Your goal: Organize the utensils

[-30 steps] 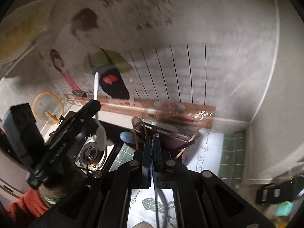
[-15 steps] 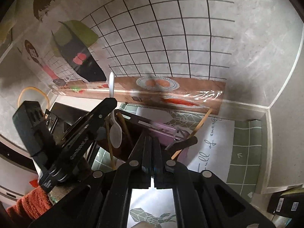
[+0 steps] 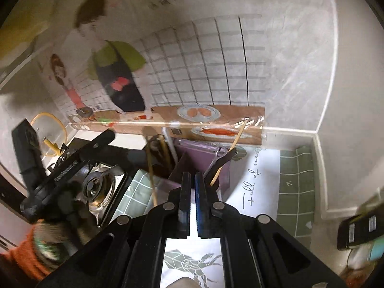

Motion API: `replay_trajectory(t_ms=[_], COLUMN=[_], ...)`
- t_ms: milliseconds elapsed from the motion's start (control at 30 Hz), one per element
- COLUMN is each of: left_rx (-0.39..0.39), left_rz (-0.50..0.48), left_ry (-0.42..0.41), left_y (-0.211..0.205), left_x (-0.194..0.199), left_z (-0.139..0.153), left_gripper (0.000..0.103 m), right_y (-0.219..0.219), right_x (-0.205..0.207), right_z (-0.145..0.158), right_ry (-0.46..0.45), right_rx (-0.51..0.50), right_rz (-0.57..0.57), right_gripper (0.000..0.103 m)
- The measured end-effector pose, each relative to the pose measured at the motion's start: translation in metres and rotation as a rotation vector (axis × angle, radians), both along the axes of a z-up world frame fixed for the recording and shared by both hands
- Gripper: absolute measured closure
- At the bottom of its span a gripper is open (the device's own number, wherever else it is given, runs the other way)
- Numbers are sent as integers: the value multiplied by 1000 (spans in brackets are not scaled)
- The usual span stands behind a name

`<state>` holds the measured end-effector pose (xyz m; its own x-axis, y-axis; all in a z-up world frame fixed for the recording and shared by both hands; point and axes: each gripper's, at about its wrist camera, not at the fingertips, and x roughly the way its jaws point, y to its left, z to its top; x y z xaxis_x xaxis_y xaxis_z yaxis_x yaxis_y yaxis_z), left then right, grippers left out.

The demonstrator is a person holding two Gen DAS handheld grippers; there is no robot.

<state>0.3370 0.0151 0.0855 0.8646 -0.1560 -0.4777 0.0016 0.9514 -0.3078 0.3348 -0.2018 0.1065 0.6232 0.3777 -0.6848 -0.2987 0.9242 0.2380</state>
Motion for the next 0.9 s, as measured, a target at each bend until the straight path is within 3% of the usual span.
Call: replay_trajectory(t_ms=[67,200,333,500,900], left_rx=[77,194,279,291,291], left_rz=[4,-3,49,50,-17], left_ry=[3,-8,28,59,76], left_y=[1,6,5,0,-21], left_x=[-36,-104,-161,-199,-217], left_z=[2,1,-6,-13,-16], left_gripper=[58,58,58,58,58], right_y=[4,16,26,27,25], right_x=[-30,-99,-144,-180,-224], right_z=[2,-4,-20,-34,-41], right_ry=[-78,-223,-208,-162,-196], right_rx=[-17,-39,-42,-50,-65], right_rz=[11,25,33,1,-23], right_gripper=[98,85,85,85,83])
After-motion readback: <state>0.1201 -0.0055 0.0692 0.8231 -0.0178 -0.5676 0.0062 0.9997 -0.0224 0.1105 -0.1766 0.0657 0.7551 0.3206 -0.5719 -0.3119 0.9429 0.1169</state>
